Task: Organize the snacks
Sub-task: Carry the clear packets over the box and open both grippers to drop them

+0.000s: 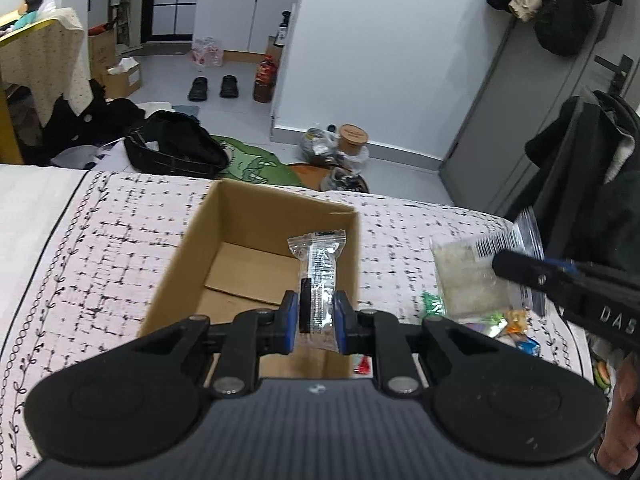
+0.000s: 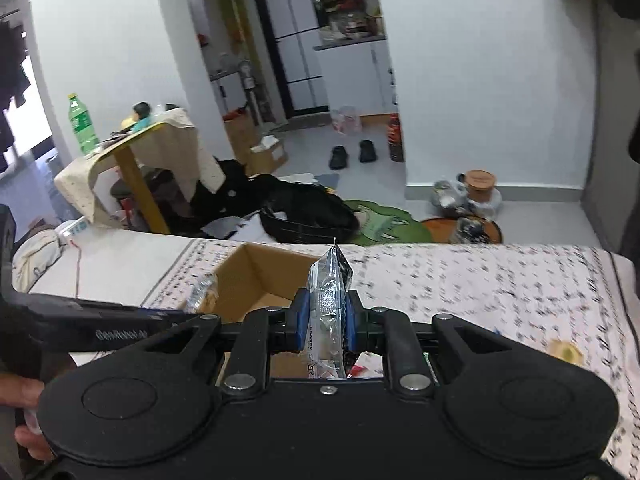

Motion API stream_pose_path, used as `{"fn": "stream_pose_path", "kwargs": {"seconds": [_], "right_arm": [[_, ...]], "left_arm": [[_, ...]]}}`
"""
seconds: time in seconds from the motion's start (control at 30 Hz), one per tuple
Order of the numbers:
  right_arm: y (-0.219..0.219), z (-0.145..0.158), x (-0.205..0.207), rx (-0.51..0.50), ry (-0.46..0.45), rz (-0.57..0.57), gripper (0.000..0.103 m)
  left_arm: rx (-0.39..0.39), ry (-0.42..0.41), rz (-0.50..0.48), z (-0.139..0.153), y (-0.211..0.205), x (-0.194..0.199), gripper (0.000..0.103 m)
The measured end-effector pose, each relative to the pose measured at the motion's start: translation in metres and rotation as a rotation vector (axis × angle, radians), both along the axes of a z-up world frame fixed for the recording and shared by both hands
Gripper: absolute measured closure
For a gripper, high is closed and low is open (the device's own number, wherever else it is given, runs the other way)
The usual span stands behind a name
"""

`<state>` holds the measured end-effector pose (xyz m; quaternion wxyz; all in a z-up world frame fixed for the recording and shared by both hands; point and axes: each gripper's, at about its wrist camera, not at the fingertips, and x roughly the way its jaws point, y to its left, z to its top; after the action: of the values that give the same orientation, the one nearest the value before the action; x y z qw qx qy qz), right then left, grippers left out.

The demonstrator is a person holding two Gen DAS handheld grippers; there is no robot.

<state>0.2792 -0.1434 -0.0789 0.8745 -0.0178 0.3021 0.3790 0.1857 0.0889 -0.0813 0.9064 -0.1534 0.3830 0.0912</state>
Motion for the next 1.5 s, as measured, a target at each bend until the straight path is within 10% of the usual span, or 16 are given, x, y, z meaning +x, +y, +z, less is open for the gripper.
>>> {"fn": "stream_pose_path", "kwargs": {"seconds": [1.17,1.5], "right_arm": [[0.077,-0.053,-0.003,-0.020,0.212,0.154,0.084],[0.065,-0.042,-0.004,0.055,0.236,0.174,0.057]], "left_arm": [[0.001,0.162,0.175,-0.059,0.066,-0.015,0.085],[-0.010,0.164,0.200,-0.056,0.064,-0.034,0.084]]}}
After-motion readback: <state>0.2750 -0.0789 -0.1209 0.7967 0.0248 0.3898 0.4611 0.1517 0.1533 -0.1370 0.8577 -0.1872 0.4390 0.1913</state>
